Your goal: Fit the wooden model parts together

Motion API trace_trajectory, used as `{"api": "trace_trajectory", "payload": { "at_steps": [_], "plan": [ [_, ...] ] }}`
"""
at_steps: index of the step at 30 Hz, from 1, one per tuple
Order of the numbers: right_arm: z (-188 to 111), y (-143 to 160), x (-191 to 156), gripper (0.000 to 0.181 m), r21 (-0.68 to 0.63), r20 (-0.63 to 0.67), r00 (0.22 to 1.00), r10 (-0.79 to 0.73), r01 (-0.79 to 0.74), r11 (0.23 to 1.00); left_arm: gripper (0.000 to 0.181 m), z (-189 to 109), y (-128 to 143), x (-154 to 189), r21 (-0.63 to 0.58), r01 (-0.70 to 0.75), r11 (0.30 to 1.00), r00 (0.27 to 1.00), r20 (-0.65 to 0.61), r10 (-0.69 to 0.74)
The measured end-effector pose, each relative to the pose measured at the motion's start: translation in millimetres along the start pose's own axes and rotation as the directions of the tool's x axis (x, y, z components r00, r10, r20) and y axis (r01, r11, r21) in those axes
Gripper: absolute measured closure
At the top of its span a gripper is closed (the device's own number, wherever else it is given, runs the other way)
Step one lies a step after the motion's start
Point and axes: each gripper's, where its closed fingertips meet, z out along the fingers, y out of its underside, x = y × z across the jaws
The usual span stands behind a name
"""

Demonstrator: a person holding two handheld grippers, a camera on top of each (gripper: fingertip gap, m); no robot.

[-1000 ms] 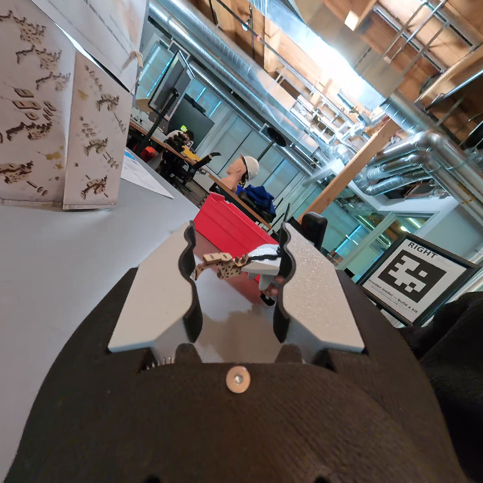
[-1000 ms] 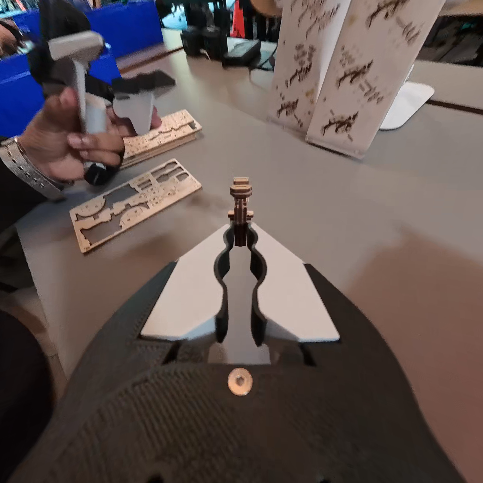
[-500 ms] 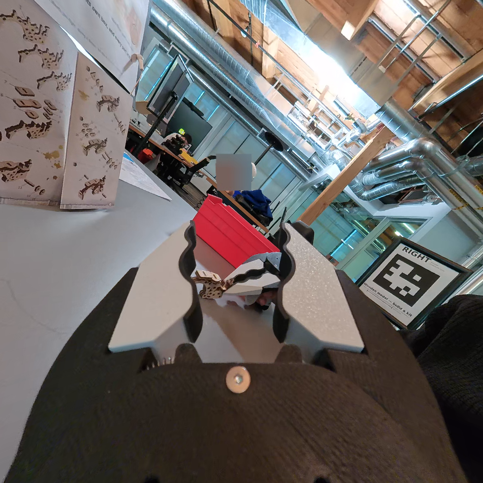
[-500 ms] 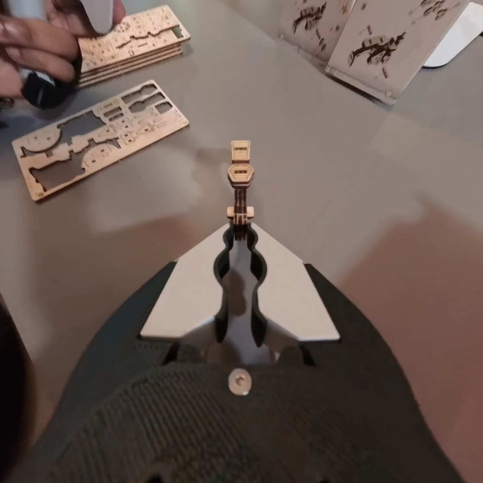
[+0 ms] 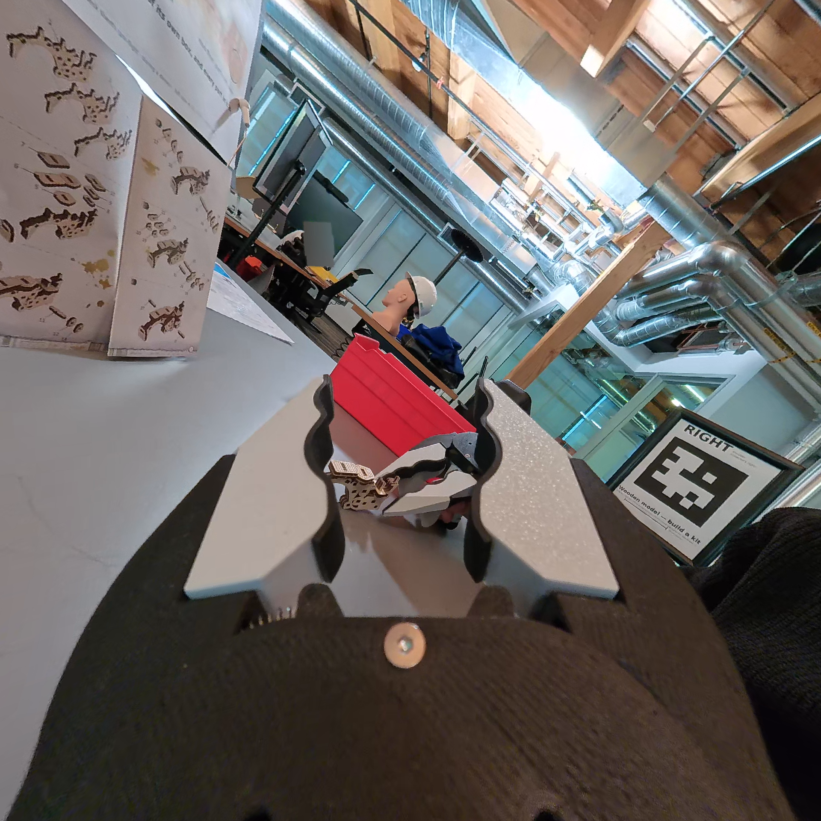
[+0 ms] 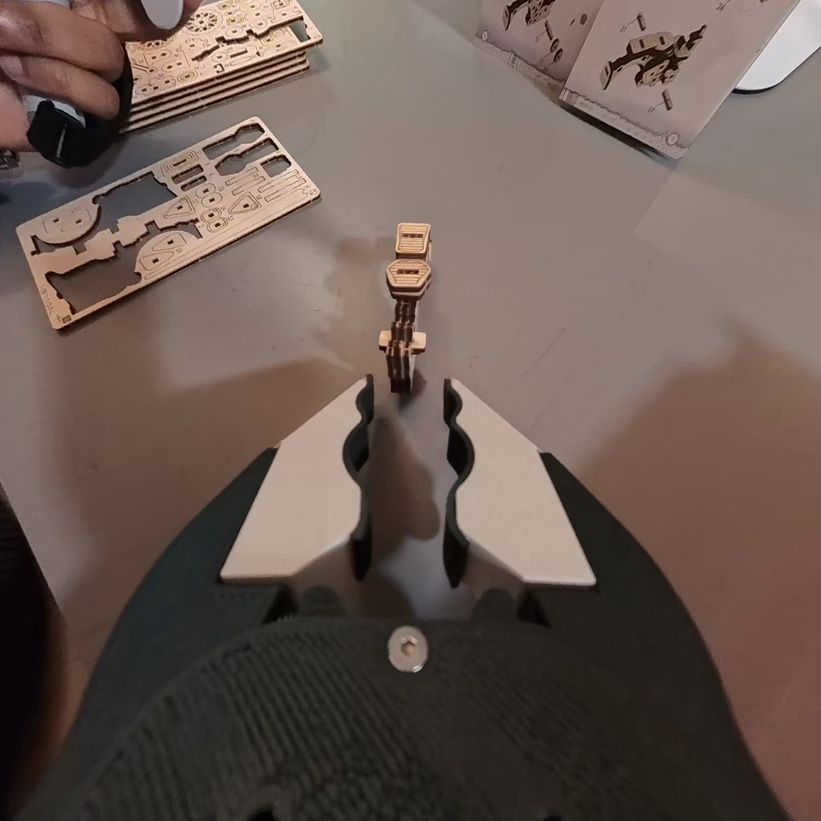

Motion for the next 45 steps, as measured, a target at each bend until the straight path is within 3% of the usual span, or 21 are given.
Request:
{"api": "trace_trajectory", "payload": {
  "at_steps": [5,11,14,16,19,21,24,29,32,37,40,42,45],
  "plan": [
    [-8.7,7.8,7.1,0.131,-0.016,-0.020,1.000,-0.001,0.001,1.000,0.119,-2.0,-2.5,-1.0,0.005,-0.007,1.000,1.000,0.006,0.007],
    [-42.6,-8.9,-2.2,0.135,0.110,-0.065,0.997,-0.033,0.040,0.993,0.121,-6.2,-9.4,-2.8,0.028,-0.018,0.999,1.000,0.018,0.018],
    [-38.6,-44.9,-56.5,0.133,0.248,0.026,0.991,-0.134,0.123,0.961,0.123,-9.6,-15.7,-3.0,0.046,-0.032,0.998,0.999,0.029,0.030],
    [-20.2,-59.5,-106.4,0.129,0.280,0.125,0.976,-0.179,0.138,0.950,0.122,-14.2,-21.9,-2.6,0.064,-0.052,0.997,0.998,0.038,0.050],
    [22.2,-52.9,-178.1,0.127,0.187,0.302,0.942,-0.144,0.089,0.978,0.115,-22.8,-33.2,6.7,0.114,-0.084,0.990,0.996,-0.002,0.084],
    [47.7,-36.0,-198.8,0.133,0.062,0.302,0.935,-0.188,0.177,0.982,0.115,-26.4,-36.4,7.1,0.128,-0.092,0.987,0.996,0.007,0.092],
    [69.8,-27.5,-201.9,0.136,-0.029,0.233,0.930,-0.284,0.298,0.954,0.118,-26.7,-32.9,3.8,0.101,-0.114,0.988,0.993,0.038,0.111],
    [72.0,-28.2,-200.5,0.175,-0.065,0.263,0.939,-0.220,0.245,0.967,0.120,-25.8,-32.4,4.8,0.096,-0.113,0.989,0.993,0.034,0.110],
    [65.3,-25.9,-195.3,0.176,-0.071,0.297,0.942,-0.155,0.183,0.980,0.121,-26.8,-34.7,5.8,0.105,-0.111,0.988,0.994,0.033,0.108],
    [31.5,-63.2,-175.0,0.177,0.166,0.294,0.949,-0.115,0.068,0.984,0.120,-25.6,-34.4,2.4,0.096,-0.127,0.987,0.990,0.071,0.121],
    [3.7,-83.2,-161.7,0.178,0.302,0.277,0.948,-0.158,0.071,0.951,0.121,-40.7,-34.7,-41.5,0.088,-0.107,0.990,0.927,0.368,0.067],
    [-9.9,-90.8,-158.8,0.181,0.366,0.317,0.938,-0.142,0.017,0.930,0.127,-46.1,-24.1,-54.1,0.076,0.003,0.997,0.907,0.420,-0.035],
    [-12.4,-88.9,-153.1,0.181,0.359,0.426,0.904,-0.016,-0.153,0.921,0.125,-30.1,13.5,-38.2,-0.077,0.251,0.965,0.928,0.305,-0.216]
  ]
}}
